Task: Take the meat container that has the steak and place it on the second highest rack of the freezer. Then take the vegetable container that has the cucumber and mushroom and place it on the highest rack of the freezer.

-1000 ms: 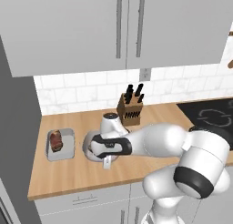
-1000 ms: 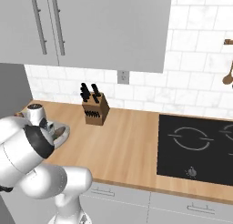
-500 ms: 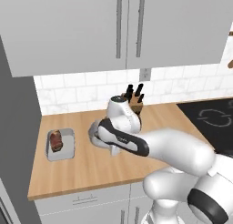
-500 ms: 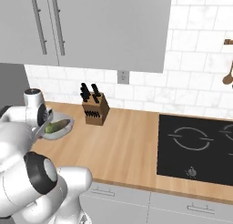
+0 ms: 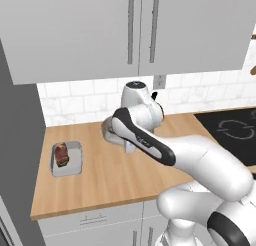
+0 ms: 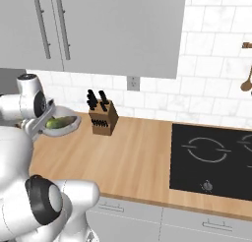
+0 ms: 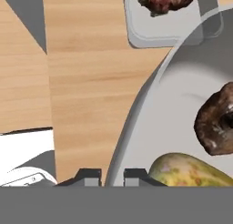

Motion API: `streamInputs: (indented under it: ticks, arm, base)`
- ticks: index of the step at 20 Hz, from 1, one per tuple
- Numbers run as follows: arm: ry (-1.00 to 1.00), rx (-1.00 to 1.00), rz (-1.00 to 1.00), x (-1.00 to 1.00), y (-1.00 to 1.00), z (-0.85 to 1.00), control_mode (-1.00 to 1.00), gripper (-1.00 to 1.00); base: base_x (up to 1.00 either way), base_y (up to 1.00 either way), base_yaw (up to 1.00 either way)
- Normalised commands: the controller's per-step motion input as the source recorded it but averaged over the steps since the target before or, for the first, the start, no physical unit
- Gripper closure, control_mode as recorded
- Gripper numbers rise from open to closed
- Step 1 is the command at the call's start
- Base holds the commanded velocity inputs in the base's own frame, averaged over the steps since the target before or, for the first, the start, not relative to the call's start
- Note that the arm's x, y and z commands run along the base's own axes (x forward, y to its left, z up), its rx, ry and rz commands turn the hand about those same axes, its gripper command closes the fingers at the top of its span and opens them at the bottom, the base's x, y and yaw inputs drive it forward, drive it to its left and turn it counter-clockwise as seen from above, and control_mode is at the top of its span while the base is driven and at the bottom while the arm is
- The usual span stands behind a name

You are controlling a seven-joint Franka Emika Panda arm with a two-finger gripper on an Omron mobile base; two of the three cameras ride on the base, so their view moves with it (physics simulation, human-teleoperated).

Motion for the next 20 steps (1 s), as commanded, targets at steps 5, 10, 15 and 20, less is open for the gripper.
streamInputs:
  ticks: [5,10,15,20]
  arm:
    - [0.06,-0.08,-0.34,-0.01,-0.02,0.9,-1.0,1.0]
    - [0.0,-0.16,-0.43,-0.39,-0.21,0.59,-1.0,1.0]
    - [-0.1,-0.04,-0.29,-0.64,-0.44,0.44,-1.0,1.0]
    - [-0.2,-0.03,-0.23,-0.85,-0.36,0.41,-1.0,1.0]
  base:
    - [0.0,0.0,0.0]
    - [0.0,0.0,0.0]
    - [0.0,0.0,0.0]
    - [0.0,0.0,0.0]
